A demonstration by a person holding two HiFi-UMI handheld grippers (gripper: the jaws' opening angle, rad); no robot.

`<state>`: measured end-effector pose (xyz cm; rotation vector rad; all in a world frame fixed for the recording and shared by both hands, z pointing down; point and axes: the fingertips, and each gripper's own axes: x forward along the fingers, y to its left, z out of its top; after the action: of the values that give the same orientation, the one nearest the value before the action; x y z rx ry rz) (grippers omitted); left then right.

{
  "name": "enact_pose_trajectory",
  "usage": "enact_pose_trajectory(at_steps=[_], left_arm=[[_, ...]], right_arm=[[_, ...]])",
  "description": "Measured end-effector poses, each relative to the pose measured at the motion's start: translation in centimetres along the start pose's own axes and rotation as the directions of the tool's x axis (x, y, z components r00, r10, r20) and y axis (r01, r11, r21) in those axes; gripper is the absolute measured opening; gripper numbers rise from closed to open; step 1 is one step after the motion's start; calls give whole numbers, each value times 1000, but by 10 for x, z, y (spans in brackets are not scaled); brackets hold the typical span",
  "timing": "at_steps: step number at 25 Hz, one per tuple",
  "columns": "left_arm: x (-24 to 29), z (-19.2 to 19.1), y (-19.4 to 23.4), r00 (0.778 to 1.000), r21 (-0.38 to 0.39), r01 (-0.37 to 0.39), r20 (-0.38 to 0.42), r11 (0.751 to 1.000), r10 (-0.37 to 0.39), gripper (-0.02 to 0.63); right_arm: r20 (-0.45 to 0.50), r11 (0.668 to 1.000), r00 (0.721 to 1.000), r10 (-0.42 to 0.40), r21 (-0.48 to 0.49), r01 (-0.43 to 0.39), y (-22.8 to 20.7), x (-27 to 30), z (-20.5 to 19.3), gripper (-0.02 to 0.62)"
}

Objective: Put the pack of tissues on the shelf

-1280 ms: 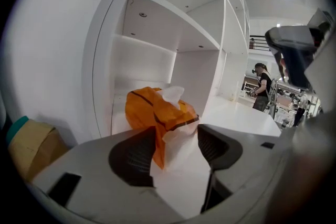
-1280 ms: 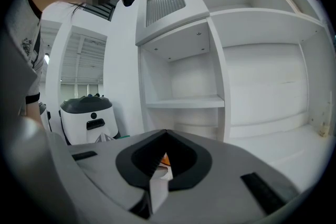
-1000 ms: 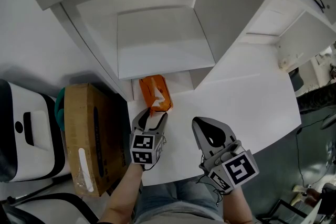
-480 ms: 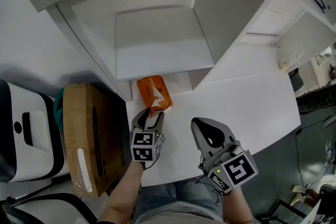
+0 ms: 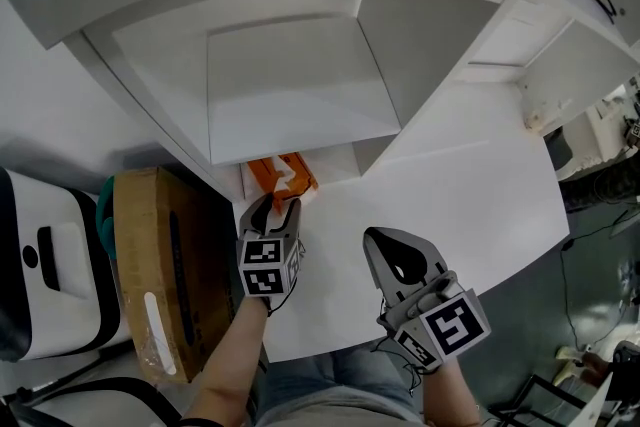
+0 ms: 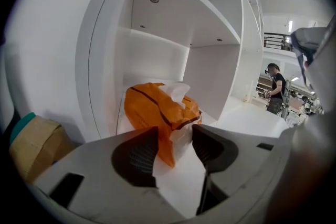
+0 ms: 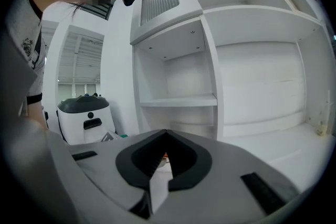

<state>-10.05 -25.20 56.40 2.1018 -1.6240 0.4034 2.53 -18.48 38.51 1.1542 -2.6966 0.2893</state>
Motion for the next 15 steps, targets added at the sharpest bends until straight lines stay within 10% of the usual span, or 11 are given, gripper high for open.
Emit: enact_pose_trajectory(at_steps=[15], left_arm=[[10,17,32,997,-38,-74,10,997,74,178]], right_arm=[[-4,1000,1000,-18,5,18,-3,4,0,9]])
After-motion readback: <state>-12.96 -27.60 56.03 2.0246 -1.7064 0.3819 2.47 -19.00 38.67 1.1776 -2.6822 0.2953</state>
